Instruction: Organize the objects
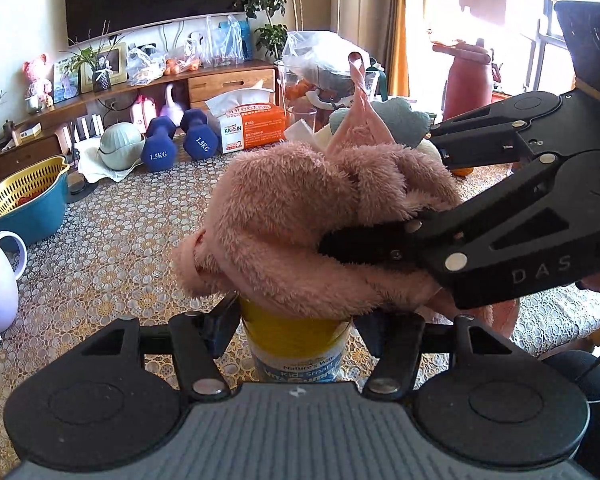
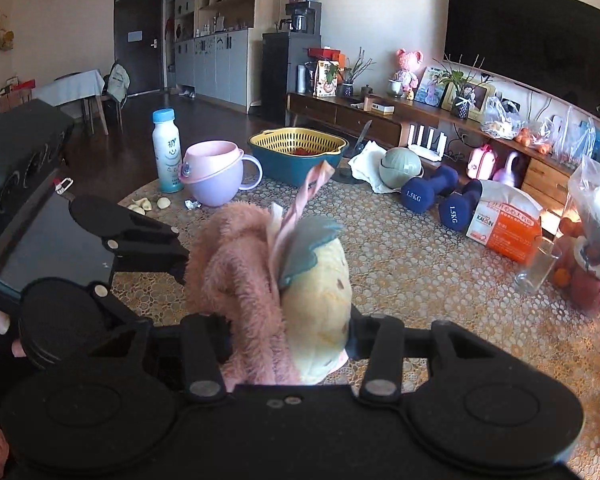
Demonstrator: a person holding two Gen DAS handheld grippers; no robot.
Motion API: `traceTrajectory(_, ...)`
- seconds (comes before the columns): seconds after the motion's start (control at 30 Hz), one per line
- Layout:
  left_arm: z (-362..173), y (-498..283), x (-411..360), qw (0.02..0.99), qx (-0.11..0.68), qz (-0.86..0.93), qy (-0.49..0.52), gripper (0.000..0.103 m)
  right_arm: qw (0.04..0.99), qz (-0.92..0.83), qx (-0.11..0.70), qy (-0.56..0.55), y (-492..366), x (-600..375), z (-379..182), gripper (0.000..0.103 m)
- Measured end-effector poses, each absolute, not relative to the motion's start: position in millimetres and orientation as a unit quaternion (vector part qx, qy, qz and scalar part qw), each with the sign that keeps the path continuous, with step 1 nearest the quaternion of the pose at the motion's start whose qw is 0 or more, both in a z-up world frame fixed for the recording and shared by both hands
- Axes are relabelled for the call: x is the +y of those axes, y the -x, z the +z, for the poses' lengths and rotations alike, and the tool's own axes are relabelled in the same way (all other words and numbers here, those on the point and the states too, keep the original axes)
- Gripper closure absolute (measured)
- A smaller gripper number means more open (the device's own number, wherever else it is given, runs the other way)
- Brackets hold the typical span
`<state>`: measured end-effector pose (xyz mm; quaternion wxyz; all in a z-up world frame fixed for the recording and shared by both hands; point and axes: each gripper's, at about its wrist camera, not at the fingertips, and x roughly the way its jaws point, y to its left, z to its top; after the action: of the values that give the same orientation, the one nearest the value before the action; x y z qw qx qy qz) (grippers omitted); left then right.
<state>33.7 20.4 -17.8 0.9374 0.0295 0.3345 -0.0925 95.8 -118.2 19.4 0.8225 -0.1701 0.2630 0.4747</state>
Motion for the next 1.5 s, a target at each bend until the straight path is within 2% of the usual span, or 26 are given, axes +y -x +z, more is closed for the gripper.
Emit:
traceTrajectory(0.23,-18.7,-30.7,22.3,0.939,0.330,-0.096,-0.025,0.042,0.837,0.447,0.274,0.157,-113.7,-118.7,13.1,0.057)
traceTrajectory(0.43,-19.9,-28.2,23.1,0.939,0.327,-0.100,-0.022,0.042,0.828,0.432,0.337,0.123,-137.1,-120.8,-16.3,0.057)
traceTrajectory(0.73,-20.6,-28.2,25.3,0.940,0.326,-0.104,-0.020,0.042,0.799,0.435,0.382,0.164,-130.3,-125.7,-54.3,0.057)
traceTrajectory(1.23,-21.0,-28.5,22.5,0.940,0.327,-0.098,-0.021,0.042,0.841,0.455,0.271,0.108,-106.5,-162.6,38.0,0.057)
traceTrajectory(1.5,-20.6,-28.4,20.1,0.943,0.317,-0.094,-0.026,0.042,0.816,0.490,0.265,0.154,-90.2,-129.4,29.9,0.057)
